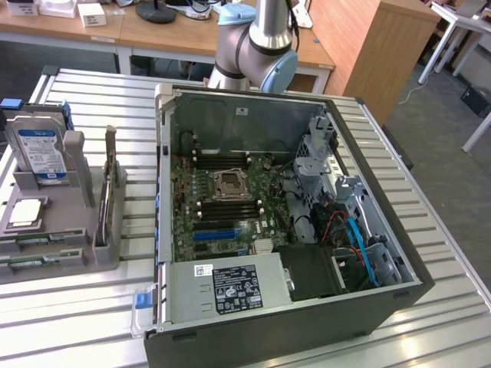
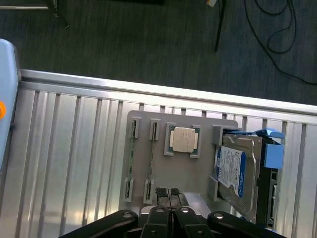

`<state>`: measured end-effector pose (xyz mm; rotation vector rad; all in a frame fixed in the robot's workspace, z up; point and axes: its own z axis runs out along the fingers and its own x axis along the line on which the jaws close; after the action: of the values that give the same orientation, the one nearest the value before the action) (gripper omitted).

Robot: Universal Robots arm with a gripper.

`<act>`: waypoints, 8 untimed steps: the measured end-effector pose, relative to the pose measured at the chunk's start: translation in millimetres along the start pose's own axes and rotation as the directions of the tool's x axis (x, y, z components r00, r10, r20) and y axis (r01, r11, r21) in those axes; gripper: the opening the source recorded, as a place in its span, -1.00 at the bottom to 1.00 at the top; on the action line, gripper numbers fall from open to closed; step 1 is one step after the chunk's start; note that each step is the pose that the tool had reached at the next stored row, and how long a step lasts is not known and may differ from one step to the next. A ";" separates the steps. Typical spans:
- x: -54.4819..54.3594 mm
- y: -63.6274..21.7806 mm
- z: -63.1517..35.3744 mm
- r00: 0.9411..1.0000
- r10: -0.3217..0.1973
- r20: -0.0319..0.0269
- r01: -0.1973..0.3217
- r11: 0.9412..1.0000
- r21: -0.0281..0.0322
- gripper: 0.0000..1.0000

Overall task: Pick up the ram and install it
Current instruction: 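Pick up the ram and move it above insertion slot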

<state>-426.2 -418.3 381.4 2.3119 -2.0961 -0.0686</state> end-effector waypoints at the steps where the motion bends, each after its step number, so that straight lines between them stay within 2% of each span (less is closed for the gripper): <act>1: 0.1 -0.5 0.0 1.000 0.000 0.000 0.000 1.000 0.000 -0.80; 8: 0.2 -1.4 0.1 1.000 0.016 0.001 -0.016 1.000 0.000 -0.80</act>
<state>-424.8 -418.4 381.3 2.2957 -2.1143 -0.0688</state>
